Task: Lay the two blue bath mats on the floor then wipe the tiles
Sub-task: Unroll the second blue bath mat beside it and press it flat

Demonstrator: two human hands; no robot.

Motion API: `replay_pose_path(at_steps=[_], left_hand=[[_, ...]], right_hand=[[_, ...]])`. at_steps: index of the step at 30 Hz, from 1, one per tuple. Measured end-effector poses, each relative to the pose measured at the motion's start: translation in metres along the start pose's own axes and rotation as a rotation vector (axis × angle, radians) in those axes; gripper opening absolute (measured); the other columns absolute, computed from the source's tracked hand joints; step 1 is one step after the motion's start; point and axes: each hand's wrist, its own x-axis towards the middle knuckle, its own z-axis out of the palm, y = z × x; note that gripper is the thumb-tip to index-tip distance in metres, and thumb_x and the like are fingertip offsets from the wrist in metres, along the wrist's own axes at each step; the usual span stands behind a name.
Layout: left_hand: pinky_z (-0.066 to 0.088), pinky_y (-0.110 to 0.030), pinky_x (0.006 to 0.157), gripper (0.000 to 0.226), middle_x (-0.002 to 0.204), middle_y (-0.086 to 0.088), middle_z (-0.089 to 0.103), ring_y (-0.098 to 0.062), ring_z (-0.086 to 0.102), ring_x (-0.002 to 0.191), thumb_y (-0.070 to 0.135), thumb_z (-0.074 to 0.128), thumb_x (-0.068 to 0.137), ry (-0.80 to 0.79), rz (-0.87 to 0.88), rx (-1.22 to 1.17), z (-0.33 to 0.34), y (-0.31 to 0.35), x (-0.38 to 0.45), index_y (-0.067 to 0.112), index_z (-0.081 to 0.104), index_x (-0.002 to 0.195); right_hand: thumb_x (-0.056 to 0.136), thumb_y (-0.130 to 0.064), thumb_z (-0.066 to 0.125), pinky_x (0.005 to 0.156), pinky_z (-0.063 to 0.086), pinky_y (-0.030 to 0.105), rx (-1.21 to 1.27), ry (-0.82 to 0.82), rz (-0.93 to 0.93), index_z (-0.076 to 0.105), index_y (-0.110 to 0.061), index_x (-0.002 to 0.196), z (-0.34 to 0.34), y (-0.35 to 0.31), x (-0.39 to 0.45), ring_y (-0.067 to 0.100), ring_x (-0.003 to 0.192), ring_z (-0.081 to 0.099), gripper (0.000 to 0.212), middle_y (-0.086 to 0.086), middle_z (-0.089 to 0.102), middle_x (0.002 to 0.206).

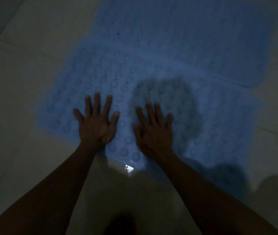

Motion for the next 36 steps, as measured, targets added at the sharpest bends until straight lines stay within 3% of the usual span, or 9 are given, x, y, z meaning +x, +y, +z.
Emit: replay_pose_path(at_steps=[8, 13, 17, 22, 31, 36], left_hand=[[-0.001, -0.072, 0.114, 0.078, 0.169, -0.001, -0.005, -0.029, -0.013, 0.154, 0.068, 0.021, 0.099, -0.032, 0.278, 0.106, 0.055, 0.139, -0.069, 0.025, 0.002, 0.161], [-0.004, -0.070, 0.115, 0.077, 0.168, 0.001, -0.011, -0.026, -0.017, 0.153, 0.070, 0.018, 0.099, -0.056, 0.313, 0.133, 0.062, 0.157, -0.066, 0.029, -0.004, 0.160], [0.001, -0.073, 0.114, 0.069, 0.168, 0.002, -0.010, -0.026, -0.015, 0.153, 0.069, 0.022, 0.098, -0.037, 0.307, 0.132, 0.062, 0.158, -0.067, 0.043, -0.001, 0.158], [0.003, -0.075, 0.112, 0.069, 0.168, 0.001, -0.013, -0.028, -0.016, 0.153, 0.069, 0.023, 0.098, -0.053, 0.327, 0.148, 0.059, 0.159, -0.065, 0.043, -0.001, 0.158], [-0.002, -0.074, 0.113, 0.067, 0.167, 0.002, -0.017, -0.027, -0.020, 0.152, 0.072, 0.016, 0.097, -0.097, 0.309, 0.117, 0.054, 0.161, -0.067, 0.048, -0.008, 0.155], [-0.002, -0.071, 0.115, 0.070, 0.168, -0.004, -0.001, -0.030, -0.006, 0.154, 0.073, 0.019, 0.096, -0.098, 0.324, 0.117, 0.041, 0.171, -0.058, 0.042, 0.004, 0.158]], right_hand=[[0.098, -0.062, 0.025, 0.120, 0.003, 0.066, -0.044, -0.045, 0.353, 0.001, -0.041, 0.159, -0.037, 0.133, -0.098, 0.023, 0.155, -0.008, 0.069, -0.004, -0.006, 0.169], [0.098, -0.063, 0.027, 0.120, 0.002, 0.063, -0.036, -0.008, 0.366, 0.006, -0.038, 0.160, -0.038, 0.141, -0.104, 0.023, 0.156, -0.007, 0.070, -0.002, -0.003, 0.169], [0.099, -0.063, 0.031, 0.121, 0.001, 0.062, -0.023, 0.016, 0.361, 0.009, -0.037, 0.160, -0.035, 0.142, -0.104, 0.023, 0.156, -0.008, 0.069, -0.001, -0.002, 0.169], [0.099, -0.064, 0.031, 0.120, 0.002, 0.063, -0.038, -0.005, 0.340, 0.008, -0.037, 0.160, -0.037, 0.144, -0.102, 0.023, 0.155, -0.009, 0.070, -0.002, -0.004, 0.169], [0.099, -0.064, 0.028, 0.120, 0.006, 0.063, -0.017, 0.025, 0.344, 0.019, -0.038, 0.159, -0.041, 0.142, -0.103, 0.024, 0.156, 0.003, 0.066, -0.001, 0.009, 0.169], [0.093, -0.060, 0.043, 0.113, 0.027, 0.060, 0.032, 0.111, 0.393, 0.051, -0.036, 0.144, -0.060, 0.145, -0.083, 0.030, 0.144, 0.037, 0.056, 0.002, 0.041, 0.157]])
